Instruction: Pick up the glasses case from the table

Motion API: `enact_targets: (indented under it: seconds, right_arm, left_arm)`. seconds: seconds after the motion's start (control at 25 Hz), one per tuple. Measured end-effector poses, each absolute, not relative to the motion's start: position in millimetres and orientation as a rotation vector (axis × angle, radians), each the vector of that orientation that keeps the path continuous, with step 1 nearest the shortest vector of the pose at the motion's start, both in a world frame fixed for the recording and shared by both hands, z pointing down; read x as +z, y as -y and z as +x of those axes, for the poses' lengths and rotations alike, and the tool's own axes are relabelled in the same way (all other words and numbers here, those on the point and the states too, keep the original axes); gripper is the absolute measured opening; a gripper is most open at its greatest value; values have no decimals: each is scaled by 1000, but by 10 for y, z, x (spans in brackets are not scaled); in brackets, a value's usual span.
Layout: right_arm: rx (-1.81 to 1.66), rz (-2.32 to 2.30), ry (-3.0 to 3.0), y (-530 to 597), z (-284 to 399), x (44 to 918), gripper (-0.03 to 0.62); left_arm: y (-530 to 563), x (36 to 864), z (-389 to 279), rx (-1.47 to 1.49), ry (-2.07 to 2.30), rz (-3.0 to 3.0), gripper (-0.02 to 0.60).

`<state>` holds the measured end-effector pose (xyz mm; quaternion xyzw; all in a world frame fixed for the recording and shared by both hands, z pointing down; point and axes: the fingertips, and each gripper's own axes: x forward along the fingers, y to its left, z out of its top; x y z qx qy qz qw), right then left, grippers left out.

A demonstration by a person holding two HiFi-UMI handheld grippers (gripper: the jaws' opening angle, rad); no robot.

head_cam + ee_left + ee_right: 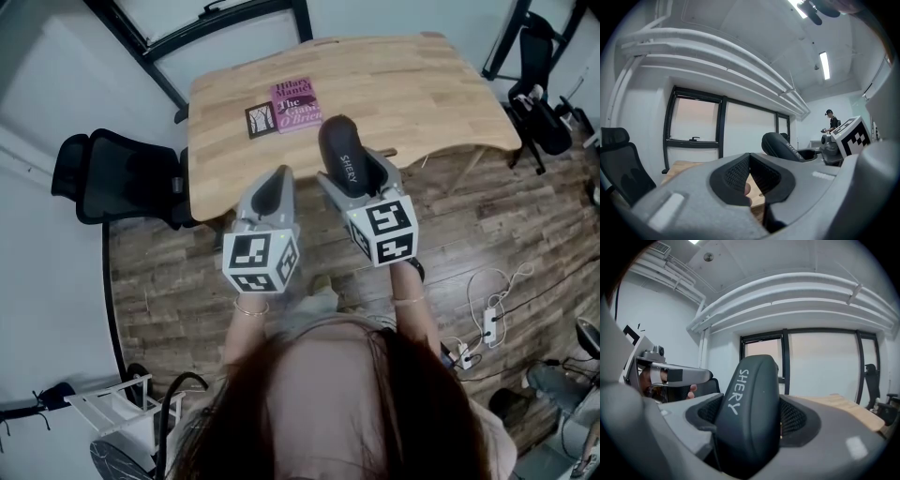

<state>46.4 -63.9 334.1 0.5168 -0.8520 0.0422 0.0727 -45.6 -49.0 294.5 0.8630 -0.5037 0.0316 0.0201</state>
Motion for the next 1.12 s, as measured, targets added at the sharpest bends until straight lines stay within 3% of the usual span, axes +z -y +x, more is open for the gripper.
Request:
enact_targets:
  seconds: [1.12]
  right_arm:
    - [132, 1584, 2561, -43, 609, 3364, 365]
  left_arm:
    - [-169, 3005, -374, 95, 1558, 2680, 2]
